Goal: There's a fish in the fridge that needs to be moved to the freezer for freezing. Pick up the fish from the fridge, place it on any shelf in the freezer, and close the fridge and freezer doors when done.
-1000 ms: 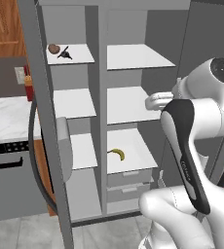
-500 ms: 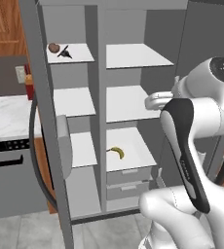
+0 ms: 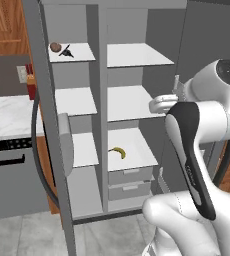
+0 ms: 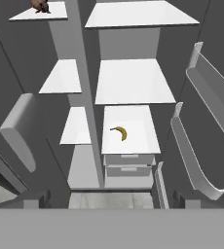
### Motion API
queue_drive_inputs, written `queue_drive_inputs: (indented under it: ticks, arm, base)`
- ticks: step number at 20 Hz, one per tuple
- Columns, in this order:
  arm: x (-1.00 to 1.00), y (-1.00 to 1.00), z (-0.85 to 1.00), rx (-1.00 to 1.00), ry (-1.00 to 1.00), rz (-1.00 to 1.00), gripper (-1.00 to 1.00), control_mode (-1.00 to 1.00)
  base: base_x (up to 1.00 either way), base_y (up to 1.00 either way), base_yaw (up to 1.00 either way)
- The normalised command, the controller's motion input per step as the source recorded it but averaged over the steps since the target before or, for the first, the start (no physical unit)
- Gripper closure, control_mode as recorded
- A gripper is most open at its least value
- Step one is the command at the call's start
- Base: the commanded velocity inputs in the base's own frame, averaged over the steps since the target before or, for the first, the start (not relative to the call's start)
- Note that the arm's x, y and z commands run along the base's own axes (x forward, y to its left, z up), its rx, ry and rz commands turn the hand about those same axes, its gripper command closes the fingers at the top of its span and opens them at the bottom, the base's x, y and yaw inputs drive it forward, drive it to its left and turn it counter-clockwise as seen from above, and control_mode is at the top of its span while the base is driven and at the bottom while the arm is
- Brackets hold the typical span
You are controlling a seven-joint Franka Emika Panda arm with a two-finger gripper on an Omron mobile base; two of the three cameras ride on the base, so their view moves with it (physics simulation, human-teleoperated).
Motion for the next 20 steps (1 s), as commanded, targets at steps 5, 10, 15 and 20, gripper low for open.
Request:
queue_drive_inputs:
  ticks: [5, 10, 15, 20]
  arm:
    - [-0.07, -0.15, 0.0, 0.0, -0.05, 0.0, -1.0, -1.0]
    - [-0.8, -0.58, 0.06, 0.02, -0.31, 0.0, -1.0, -1.0]
    - [-1.0, -0.49, 0.01, 0.0, -0.31, 0.0, -1.0, -1.0]
    - [-0.48, -0.62, 0.0, 0.0, -0.09, 0.0, -1.0, -1.0]
  base:
    - [0.0, 0.0, 0.0]
    - [0.0, 0.0, 0.0]
    - [0.0, 0.0, 0.0]
    - [0.0, 0.0, 0.0]
